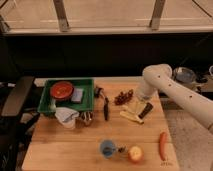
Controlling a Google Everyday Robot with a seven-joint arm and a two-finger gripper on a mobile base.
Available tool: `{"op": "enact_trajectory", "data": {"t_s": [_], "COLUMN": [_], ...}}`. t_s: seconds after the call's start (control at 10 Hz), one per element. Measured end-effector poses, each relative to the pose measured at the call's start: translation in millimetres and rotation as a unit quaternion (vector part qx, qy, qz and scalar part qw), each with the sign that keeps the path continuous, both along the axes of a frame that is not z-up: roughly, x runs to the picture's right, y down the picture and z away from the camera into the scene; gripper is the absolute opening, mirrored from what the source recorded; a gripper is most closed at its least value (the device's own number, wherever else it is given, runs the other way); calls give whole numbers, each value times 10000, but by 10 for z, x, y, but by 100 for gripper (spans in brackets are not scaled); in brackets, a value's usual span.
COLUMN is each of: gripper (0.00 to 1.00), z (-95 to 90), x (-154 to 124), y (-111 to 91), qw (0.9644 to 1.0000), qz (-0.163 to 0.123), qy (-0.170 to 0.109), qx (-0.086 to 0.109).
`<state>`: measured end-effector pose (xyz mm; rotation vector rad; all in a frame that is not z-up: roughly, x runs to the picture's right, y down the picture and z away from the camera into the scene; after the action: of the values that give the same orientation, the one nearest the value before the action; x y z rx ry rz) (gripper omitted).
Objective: Place banana in metal cup
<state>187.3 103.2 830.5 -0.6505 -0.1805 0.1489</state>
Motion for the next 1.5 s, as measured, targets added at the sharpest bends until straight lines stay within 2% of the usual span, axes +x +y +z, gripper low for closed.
{"op": "enact_trajectory", "data": {"t_s": [0.4, 0.7, 0.9, 1.1, 1.3, 1.5], "gripper": [72, 71, 56, 36, 21, 20], "z": [346, 496, 557, 525, 474, 328], "x": [-145, -298, -398, -387, -412, -366], "y": [209, 289, 347, 355, 335, 204], "qw": [9991, 9979, 9981, 9984, 9989, 9993], "qz": [358, 512, 482, 428, 348, 252], "qy": [142, 208, 223, 283, 281, 255], "qx": [-191, -325, -328, -244, -132, 80]}}
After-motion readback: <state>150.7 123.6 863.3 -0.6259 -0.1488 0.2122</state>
